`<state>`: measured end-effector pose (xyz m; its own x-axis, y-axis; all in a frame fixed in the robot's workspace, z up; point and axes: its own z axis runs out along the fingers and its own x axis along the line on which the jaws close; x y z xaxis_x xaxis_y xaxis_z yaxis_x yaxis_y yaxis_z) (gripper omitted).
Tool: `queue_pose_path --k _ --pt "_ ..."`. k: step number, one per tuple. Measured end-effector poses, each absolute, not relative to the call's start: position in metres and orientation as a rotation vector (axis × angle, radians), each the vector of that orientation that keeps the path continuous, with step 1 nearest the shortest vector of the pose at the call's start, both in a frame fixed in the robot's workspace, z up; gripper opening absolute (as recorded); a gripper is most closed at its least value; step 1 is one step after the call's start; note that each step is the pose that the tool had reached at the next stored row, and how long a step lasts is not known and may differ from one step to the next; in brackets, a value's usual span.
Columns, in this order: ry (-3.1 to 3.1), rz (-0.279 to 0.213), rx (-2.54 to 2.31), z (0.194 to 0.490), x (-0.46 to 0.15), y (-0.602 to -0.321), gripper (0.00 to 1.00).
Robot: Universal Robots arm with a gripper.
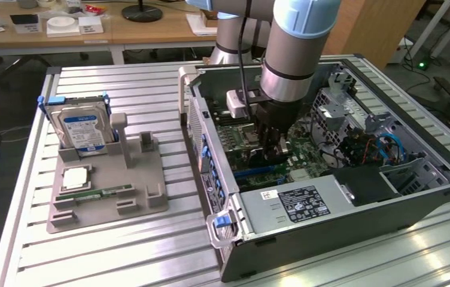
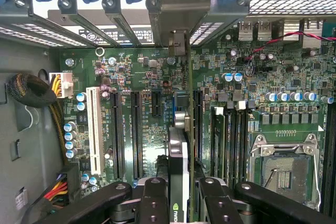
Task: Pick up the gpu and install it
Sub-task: 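Insert the gpu into the slot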
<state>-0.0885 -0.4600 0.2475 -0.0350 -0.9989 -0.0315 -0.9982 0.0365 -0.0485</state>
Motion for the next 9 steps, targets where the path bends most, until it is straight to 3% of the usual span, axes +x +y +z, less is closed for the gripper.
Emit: queue_pose_path --k 9 --pt "2.220 -0.020 -2.142 0.2474 -0.0841 -0.4607 0.27"
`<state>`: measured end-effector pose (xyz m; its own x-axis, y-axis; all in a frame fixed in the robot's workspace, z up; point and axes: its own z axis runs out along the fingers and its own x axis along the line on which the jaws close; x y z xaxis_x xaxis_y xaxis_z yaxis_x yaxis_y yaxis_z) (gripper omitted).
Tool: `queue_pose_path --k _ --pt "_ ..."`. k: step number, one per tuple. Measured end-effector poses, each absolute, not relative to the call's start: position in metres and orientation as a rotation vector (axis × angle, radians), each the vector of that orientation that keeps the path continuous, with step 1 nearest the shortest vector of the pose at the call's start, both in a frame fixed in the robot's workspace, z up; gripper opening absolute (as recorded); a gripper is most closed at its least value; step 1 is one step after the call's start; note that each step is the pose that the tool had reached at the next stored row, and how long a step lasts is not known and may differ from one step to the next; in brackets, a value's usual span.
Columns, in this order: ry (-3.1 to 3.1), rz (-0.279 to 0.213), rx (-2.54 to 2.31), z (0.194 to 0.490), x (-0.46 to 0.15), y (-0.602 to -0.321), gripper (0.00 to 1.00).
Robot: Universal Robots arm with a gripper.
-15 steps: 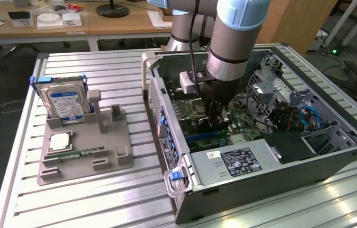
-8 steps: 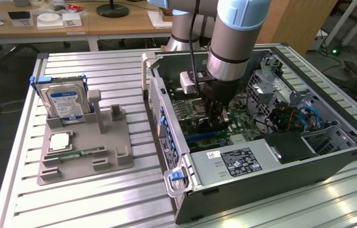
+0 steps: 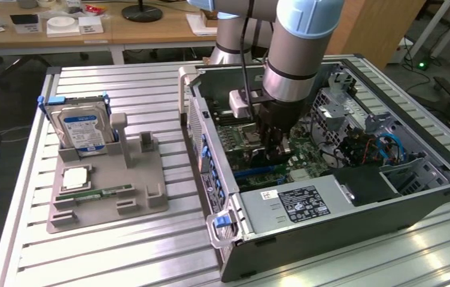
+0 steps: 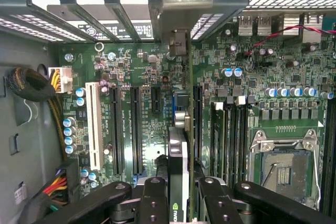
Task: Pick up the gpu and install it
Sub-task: 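Insert the gpu into the slot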
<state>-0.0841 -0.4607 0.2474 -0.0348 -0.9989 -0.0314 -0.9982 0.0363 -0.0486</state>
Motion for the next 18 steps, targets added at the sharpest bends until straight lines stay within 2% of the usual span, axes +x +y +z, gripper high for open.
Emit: queue_pose_path --k 18 --pt "2.222 -0.022 -2.142 0.2461 -0.0871 -0.4632 0.27"
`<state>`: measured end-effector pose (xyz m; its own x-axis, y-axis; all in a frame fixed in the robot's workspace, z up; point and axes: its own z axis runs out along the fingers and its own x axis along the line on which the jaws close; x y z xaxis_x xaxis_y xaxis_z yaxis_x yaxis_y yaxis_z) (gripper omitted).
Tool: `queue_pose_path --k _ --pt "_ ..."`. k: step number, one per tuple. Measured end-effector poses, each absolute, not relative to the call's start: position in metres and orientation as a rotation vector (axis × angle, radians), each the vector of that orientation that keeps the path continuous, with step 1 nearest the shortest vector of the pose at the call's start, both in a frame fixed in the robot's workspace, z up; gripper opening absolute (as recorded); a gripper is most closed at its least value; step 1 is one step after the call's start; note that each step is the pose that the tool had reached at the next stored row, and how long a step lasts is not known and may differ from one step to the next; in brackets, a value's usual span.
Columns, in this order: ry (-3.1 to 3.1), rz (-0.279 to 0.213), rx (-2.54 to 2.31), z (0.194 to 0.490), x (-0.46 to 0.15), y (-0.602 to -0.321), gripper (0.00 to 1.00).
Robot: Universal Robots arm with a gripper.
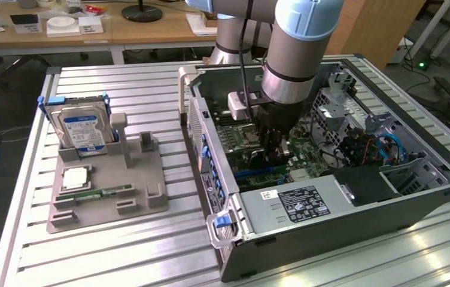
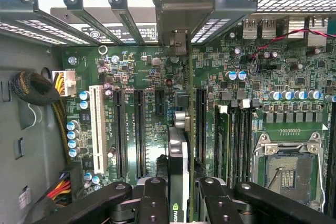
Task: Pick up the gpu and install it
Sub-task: 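Insert the gpu into the slot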
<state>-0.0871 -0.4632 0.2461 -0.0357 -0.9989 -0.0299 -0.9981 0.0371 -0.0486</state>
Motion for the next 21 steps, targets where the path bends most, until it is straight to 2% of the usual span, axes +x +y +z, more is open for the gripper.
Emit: queue_pose_path --k 21 --pt "2.222 -0.022 -2.141 0.2422 -0.0882 -0.4632 0.27"
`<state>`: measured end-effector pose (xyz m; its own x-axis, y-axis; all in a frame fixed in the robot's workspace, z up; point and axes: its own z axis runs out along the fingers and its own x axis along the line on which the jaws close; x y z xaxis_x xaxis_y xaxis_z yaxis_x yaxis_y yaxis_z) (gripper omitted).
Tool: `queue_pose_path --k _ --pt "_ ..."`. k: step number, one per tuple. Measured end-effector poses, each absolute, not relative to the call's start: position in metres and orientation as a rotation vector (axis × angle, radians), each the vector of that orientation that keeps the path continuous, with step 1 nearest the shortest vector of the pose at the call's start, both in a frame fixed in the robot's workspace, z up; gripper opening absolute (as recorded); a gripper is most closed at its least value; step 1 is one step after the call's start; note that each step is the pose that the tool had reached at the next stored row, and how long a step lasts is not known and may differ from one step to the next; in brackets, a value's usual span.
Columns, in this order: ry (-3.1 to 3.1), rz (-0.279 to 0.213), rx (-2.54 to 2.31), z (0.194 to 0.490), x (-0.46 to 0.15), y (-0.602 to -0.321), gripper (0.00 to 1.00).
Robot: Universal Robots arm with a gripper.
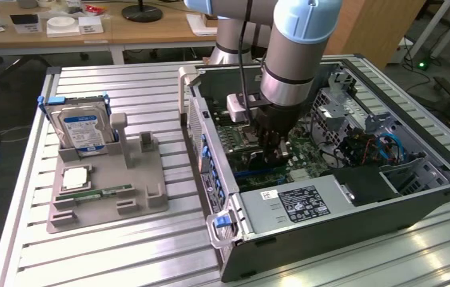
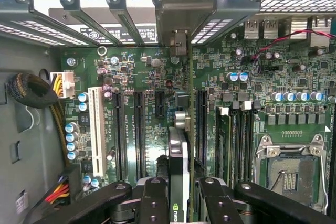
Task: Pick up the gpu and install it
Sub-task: 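Insert the gpu into the slot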
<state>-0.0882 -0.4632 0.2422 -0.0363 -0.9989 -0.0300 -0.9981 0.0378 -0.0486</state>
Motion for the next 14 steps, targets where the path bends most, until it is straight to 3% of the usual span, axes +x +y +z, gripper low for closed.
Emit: queue_pose_path --k 14 --pt "2.223 -0.022 -2.142 0.2383 -0.0882 -0.4632 0.27"
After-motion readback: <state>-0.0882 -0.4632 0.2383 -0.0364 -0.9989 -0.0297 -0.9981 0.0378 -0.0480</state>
